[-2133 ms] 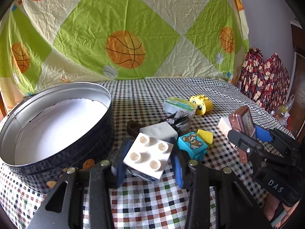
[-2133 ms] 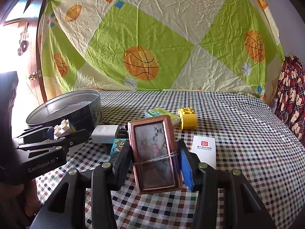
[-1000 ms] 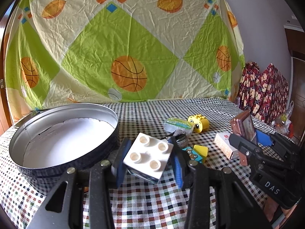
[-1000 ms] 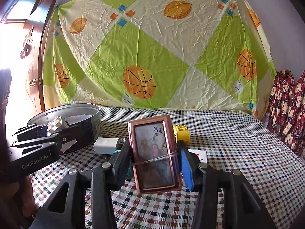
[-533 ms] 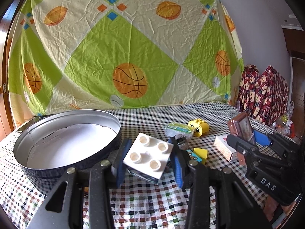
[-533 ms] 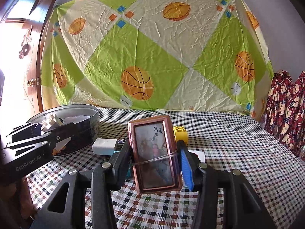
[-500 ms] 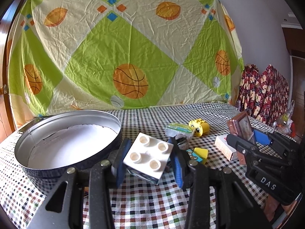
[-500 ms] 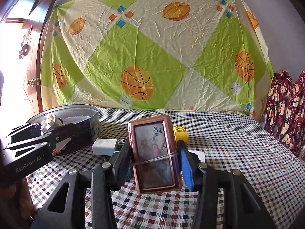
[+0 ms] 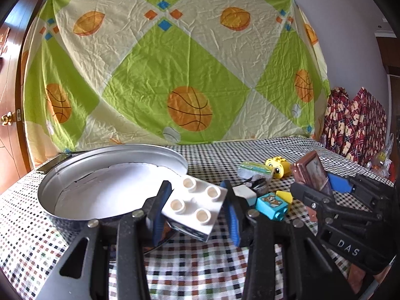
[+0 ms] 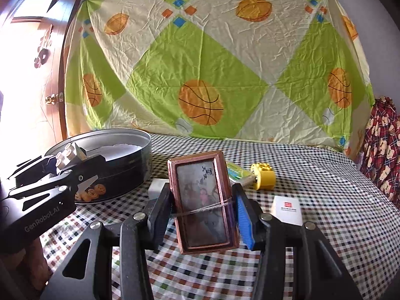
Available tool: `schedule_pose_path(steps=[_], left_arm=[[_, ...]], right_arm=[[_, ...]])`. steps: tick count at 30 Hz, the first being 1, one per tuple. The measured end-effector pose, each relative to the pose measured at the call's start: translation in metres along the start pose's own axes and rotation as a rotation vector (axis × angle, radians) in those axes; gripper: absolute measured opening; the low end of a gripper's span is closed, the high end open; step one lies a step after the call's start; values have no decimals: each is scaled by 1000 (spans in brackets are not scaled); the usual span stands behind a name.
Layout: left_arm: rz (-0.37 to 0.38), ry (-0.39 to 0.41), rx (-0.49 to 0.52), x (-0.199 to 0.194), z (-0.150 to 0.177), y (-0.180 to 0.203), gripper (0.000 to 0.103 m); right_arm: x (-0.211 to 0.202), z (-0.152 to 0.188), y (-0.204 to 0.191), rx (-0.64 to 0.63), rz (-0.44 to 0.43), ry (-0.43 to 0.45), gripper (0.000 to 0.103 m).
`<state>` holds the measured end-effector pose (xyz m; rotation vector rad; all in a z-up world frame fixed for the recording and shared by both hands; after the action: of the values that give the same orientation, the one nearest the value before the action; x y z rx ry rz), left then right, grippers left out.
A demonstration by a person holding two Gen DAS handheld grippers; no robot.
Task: Organize rigid objects
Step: 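Carry the white brick and photo frame over the round tin with both tools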
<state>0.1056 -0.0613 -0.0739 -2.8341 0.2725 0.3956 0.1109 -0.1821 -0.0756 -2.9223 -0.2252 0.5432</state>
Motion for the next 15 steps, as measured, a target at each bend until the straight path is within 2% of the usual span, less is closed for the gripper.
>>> schedule_pose_path(steps=[15], left_arm=[[-47,4,-38,-9,14,-40,40]], right_arm=[[10,11,-54,-56,-75,-41,50]])
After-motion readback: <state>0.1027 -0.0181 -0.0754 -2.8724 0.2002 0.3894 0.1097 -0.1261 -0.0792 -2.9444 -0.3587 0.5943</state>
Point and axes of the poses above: each gripper's, at about its wrist camera, not at the fingertips, and x roughly the way its jaws point, y to its right, z to its underside, the point moved 10 cm from there along x, roughly the way its jaws point, and after that the axes turned 15 degrees about x, right-handed, at the moved point
